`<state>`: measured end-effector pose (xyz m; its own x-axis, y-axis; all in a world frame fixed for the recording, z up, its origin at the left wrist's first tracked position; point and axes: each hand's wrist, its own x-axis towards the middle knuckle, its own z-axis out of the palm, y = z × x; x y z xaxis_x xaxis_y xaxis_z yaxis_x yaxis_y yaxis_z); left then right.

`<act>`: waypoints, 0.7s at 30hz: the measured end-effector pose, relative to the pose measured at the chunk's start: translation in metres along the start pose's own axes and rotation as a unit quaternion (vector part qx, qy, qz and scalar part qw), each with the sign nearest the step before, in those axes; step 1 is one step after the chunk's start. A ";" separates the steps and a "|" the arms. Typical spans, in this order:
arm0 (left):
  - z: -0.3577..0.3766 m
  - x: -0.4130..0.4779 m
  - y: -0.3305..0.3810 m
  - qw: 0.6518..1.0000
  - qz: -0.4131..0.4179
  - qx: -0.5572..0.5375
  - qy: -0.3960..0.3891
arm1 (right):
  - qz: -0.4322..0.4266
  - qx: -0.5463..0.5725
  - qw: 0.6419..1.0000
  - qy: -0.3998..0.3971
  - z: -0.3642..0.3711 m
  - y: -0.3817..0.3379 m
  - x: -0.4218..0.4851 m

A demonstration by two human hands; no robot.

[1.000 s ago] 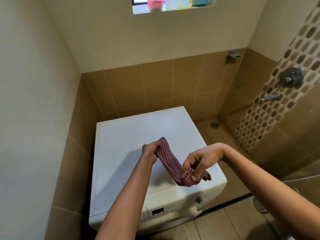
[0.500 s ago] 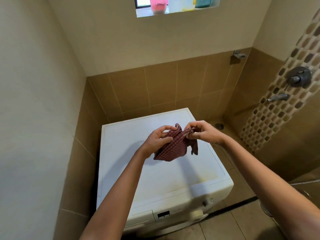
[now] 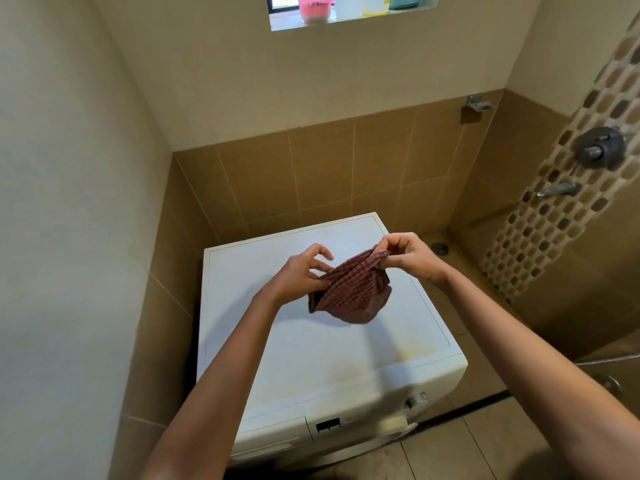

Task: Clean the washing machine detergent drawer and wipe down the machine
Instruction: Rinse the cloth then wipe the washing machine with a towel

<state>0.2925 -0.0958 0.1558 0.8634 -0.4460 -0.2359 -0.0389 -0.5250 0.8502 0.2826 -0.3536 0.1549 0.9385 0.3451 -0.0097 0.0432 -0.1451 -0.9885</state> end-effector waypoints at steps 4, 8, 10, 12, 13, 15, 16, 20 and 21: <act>-0.005 -0.001 -0.014 0.982 -0.019 0.185 -0.027 | -0.028 -0.014 0.999 0.018 -0.004 -0.004 -0.004; -0.014 -0.004 -0.008 0.987 -0.033 0.126 -0.097 | -0.028 -0.048 0.998 0.024 -0.010 -0.010 -0.007; -0.022 -0.009 -0.001 0.990 -0.015 0.021 -0.141 | -0.007 -0.046 0.998 0.041 -0.013 -0.014 -0.009; -0.023 -0.014 -0.001 0.985 0.018 -0.055 -0.163 | 0.017 -0.028 0.998 0.054 -0.013 -0.018 -0.011; -0.020 -0.016 -0.003 0.982 0.025 -0.101 -0.155 | 0.027 -0.019 0.998 0.060 -0.012 -0.019 -0.011; -0.009 -0.020 -0.010 0.968 0.001 -0.223 -0.112 | 0.039 0.009 0.996 0.078 -0.010 -0.021 -0.011; -0.003 -0.020 -0.016 0.948 -0.018 -0.303 -0.094 | 0.044 0.032 0.995 0.088 -0.008 -0.022 -0.010; 0.022 -0.020 -0.036 0.839 -0.029 -0.535 -0.099 | 0.076 0.114 0.983 0.119 -0.004 -0.025 -0.006; 0.026 -0.021 -0.037 0.841 -0.028 -0.531 -0.100 | 0.086 0.117 0.981 0.125 -0.004 -0.025 -0.006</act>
<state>0.2627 -0.0861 0.1164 0.7429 -0.6113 -0.2728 0.5613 0.3469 0.7514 0.2774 -0.3552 0.1804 0.9810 0.0915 -0.1711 -0.1758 0.0461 -0.9833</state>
